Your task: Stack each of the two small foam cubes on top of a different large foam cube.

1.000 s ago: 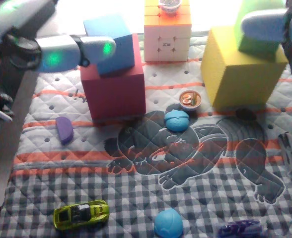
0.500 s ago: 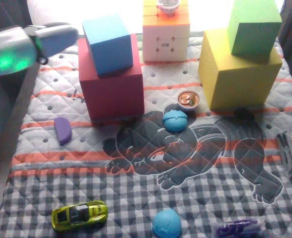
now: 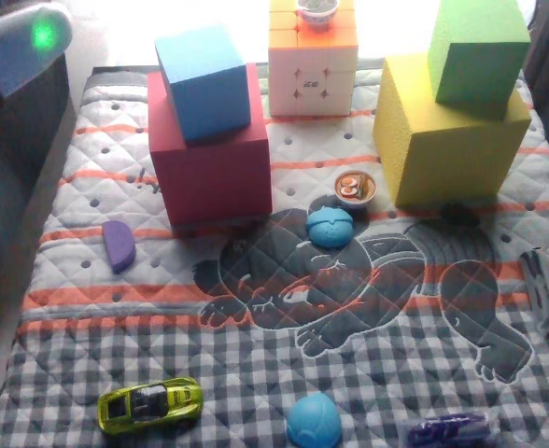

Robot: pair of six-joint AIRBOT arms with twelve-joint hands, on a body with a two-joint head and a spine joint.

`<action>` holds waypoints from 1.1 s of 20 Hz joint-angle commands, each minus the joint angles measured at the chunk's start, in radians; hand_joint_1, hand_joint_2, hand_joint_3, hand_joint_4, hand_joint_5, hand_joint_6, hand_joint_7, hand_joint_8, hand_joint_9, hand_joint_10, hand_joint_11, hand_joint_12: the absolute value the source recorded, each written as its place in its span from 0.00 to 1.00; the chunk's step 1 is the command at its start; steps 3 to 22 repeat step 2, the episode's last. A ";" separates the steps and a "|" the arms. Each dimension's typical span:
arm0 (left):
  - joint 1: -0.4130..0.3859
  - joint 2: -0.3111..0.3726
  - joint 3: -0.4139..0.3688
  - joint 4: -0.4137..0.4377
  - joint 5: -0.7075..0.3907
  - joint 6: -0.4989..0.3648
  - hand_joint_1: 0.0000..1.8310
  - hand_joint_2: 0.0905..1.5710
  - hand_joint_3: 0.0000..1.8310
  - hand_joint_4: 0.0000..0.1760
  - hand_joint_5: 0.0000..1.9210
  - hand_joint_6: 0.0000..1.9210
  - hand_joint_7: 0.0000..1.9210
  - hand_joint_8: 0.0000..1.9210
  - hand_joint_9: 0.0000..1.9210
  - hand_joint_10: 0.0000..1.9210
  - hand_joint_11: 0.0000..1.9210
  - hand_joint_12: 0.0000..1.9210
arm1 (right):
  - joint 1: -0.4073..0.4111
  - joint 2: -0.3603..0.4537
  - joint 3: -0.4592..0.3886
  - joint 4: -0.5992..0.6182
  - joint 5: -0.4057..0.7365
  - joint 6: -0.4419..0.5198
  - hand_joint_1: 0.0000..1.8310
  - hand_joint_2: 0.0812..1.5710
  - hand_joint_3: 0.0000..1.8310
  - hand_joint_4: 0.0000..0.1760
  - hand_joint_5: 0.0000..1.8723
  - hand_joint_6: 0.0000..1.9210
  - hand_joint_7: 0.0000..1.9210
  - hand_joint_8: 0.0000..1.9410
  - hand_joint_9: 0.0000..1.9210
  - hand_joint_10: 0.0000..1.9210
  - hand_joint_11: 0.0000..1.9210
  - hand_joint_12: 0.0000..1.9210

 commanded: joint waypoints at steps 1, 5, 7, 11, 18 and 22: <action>0.007 0.008 0.000 0.006 -0.174 -0.018 0.30 0.69 0.00 0.94 0.00 0.00 0.00 0.00 0.00 0.00 0.00 1.00 | -0.020 0.000 0.001 0.047 0.201 0.002 0.34 0.69 0.00 0.20 0.00 0.00 0.00 0.00 0.00 0.00 0.00 0.09; 0.022 0.005 0.001 0.006 -0.185 -0.026 0.34 0.68 0.00 0.99 0.00 0.00 0.00 0.00 0.00 0.00 0.00 1.00 | -0.059 -0.004 -0.001 0.065 0.245 0.002 0.36 0.68 0.00 0.18 0.00 0.00 0.00 0.00 0.00 0.00 0.00 0.04; 0.022 0.005 0.001 0.006 -0.185 -0.026 0.34 0.68 0.00 0.99 0.00 0.00 0.00 0.00 0.00 0.00 0.00 1.00 | -0.059 -0.004 -0.001 0.065 0.245 0.002 0.36 0.68 0.00 0.18 0.00 0.00 0.00 0.00 0.00 0.00 0.00 0.04; 0.022 0.005 0.001 0.006 -0.185 -0.026 0.34 0.68 0.00 0.99 0.00 0.00 0.00 0.00 0.00 0.00 0.00 1.00 | -0.059 -0.004 -0.001 0.065 0.245 0.002 0.36 0.68 0.00 0.18 0.00 0.00 0.00 0.00 0.00 0.00 0.00 0.04; 0.022 0.005 0.001 0.006 -0.185 -0.026 0.34 0.68 0.00 0.99 0.00 0.00 0.00 0.00 0.00 0.00 0.00 1.00 | -0.059 -0.004 -0.001 0.065 0.245 0.002 0.36 0.68 0.00 0.18 0.00 0.00 0.00 0.00 0.00 0.00 0.00 0.04; 0.022 0.005 0.001 0.006 -0.185 -0.026 0.34 0.68 0.00 0.99 0.00 0.00 0.00 0.00 0.00 0.00 0.00 1.00 | -0.059 -0.004 -0.001 0.065 0.245 0.002 0.36 0.68 0.00 0.18 0.00 0.00 0.00 0.00 0.00 0.00 0.00 0.04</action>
